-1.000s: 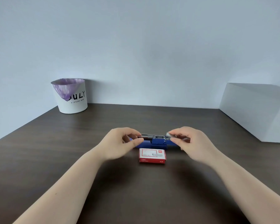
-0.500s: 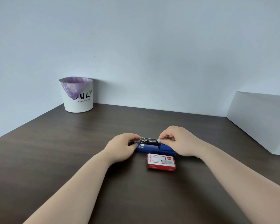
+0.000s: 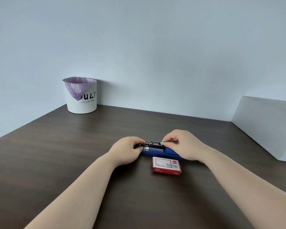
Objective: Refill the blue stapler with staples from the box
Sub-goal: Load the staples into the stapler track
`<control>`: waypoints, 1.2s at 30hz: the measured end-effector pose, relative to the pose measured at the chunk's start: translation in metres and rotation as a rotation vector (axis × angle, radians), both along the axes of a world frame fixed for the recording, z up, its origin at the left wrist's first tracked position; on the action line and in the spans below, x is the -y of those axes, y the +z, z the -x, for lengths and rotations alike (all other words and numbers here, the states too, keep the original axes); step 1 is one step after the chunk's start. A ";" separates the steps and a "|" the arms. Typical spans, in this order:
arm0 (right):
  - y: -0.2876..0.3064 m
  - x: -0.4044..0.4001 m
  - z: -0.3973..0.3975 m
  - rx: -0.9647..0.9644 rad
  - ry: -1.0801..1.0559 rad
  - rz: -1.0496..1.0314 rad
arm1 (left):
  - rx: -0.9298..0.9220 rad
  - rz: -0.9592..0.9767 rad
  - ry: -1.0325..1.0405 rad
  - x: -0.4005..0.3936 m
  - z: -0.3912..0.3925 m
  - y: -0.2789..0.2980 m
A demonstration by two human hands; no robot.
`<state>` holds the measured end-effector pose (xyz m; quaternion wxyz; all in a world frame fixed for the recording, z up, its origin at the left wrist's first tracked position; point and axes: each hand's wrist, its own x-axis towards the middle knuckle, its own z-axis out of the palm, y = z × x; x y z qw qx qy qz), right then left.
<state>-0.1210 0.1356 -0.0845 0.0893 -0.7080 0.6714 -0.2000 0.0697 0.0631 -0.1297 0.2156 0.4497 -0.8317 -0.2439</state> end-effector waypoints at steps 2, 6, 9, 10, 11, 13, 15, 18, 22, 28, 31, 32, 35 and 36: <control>-0.002 0.000 0.000 -0.004 0.008 0.004 | 0.001 0.000 0.000 0.000 0.000 0.000; -0.002 0.003 -0.003 -0.036 0.017 0.015 | 0.004 0.004 0.000 -0.001 0.000 0.000; -0.003 0.005 -0.005 -0.104 0.034 0.027 | 0.007 0.008 -0.003 -0.001 0.000 0.001; -0.003 0.006 -0.005 -0.115 0.035 0.032 | 0.006 0.007 -0.003 -0.001 0.000 0.001; -0.003 0.006 -0.005 -0.117 0.035 0.037 | 0.006 0.008 -0.003 -0.001 0.000 0.001; -0.004 0.007 -0.003 -0.125 0.046 0.031 | 0.005 0.013 -0.005 0.000 0.000 0.001; -0.004 0.007 -0.002 -0.154 0.070 0.006 | 0.003 0.019 -0.008 0.000 0.000 0.001; -0.005 0.006 -0.001 -0.048 0.053 0.027 | 0.000 0.016 -0.012 -0.001 0.000 0.001; -0.002 0.002 0.008 0.009 -0.066 0.125 | 0.000 0.016 -0.009 -0.001 0.000 0.001; -0.004 0.001 0.003 -0.238 -0.009 0.013 | -0.004 0.015 -0.005 -0.001 -0.001 0.001; -0.002 0.002 -0.004 -0.277 0.034 0.001 | -0.003 0.013 -0.008 -0.002 -0.001 0.002; -0.002 0.004 -0.007 -0.284 0.051 0.000 | -0.005 0.011 -0.007 -0.002 -0.001 0.002; -0.002 0.008 -0.014 -0.298 0.095 0.003 | -0.007 0.013 -0.005 -0.002 -0.001 0.001; -0.003 0.010 -0.015 -0.300 0.108 0.005 | -0.007 0.016 -0.006 -0.002 -0.001 0.002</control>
